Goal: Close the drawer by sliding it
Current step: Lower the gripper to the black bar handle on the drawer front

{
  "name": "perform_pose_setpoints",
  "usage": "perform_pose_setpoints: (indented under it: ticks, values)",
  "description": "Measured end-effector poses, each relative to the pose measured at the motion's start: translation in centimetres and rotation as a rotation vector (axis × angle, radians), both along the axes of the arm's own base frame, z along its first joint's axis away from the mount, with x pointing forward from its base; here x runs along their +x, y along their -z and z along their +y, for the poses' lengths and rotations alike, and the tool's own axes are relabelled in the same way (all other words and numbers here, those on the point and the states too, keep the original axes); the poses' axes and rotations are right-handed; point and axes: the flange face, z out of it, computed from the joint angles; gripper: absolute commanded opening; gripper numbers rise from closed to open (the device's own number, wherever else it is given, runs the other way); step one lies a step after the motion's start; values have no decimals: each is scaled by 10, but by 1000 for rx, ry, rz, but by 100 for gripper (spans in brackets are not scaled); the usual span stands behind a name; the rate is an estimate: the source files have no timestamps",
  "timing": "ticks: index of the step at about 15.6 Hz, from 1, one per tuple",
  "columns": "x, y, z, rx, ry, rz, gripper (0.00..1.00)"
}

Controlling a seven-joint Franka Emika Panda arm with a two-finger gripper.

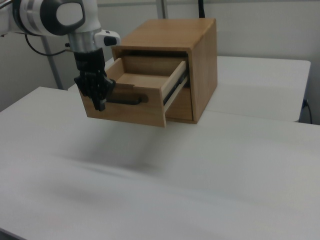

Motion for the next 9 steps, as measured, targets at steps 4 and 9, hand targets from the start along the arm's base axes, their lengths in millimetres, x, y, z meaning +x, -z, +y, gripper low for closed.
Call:
perform_pose_setpoints:
  ticks: [4, 9]
  values:
    - [16, 18, 10, -7, -19, -7, 13]
    - [44, 44, 23, -13, -38, -68, 1]
